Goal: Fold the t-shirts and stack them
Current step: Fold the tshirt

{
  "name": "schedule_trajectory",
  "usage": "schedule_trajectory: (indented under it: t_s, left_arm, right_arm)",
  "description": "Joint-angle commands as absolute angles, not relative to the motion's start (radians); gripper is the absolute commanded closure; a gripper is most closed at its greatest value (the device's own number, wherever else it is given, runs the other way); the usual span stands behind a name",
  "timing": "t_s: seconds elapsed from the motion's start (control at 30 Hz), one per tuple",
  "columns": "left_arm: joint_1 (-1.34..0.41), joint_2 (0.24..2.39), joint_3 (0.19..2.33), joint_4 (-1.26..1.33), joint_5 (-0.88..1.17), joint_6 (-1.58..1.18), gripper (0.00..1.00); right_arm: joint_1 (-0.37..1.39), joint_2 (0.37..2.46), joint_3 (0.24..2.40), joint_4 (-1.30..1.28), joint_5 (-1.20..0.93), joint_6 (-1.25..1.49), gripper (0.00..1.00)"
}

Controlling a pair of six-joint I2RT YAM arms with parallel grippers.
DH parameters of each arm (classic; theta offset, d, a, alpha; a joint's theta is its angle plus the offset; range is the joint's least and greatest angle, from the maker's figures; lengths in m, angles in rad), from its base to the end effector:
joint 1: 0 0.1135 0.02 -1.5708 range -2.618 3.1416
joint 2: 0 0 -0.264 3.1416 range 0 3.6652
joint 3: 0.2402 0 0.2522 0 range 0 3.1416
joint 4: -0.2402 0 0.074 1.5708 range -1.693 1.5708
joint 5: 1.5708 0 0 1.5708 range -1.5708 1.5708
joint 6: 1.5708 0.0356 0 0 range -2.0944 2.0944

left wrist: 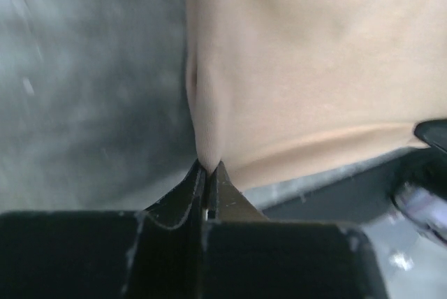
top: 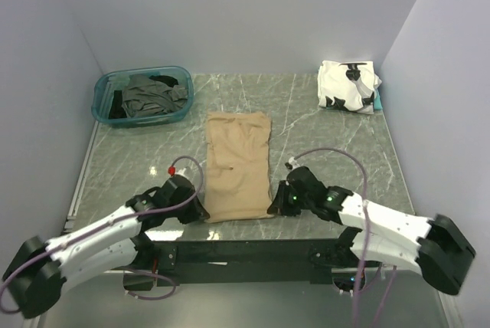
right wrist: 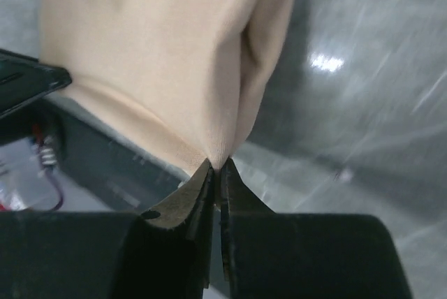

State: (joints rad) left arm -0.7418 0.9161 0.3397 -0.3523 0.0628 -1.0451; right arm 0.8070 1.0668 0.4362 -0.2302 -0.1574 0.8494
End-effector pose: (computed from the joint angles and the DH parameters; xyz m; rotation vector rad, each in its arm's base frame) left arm 0.1186 -0.1117 0.1520 -0.3783 2.6616 -0.7495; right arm 0.1321 0.1461 0.1659 -0.0212 2.6424 0.8622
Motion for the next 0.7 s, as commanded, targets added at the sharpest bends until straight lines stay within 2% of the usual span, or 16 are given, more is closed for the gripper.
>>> schedule_trajectory:
  t_s: [0.0, 0.17, 0.27, 0.47, 0.67]
  left_arm:
    - [-0.810, 0.740, 0.319, -0.520, 0.040, -1.117, 0.99]
    - [-0.836, 0.545, 0.380, -0.561, 0.078, -1.131, 0.99]
    - [-0.836, 0.523, 0.419, -0.565, 0.061, -1.121, 0.99]
    - [-0.836, 0.632, 0.544, -0.571, 0.003, -1.114, 0.99]
    - [-0.834, 0.782, 0.693, -0.584, -0.227, -1.092, 0.99]
  right_arm:
    - [0.860, 0.905, 0.407, -0.399, -0.136, 0.936, 1.00]
    - [0.882, 0.761, 0.423, -0.466, -0.175, 0.968, 1.00]
    - [0.881, 0.750, 0.475, -0.479, -0.163, 0.942, 1.00]
    - [0.849, 0.825, 0.616, -0.523, -0.101, 0.867, 1.00]
    - [0.715, 0.885, 0.718, -0.489, -0.188, 0.755, 1.00]
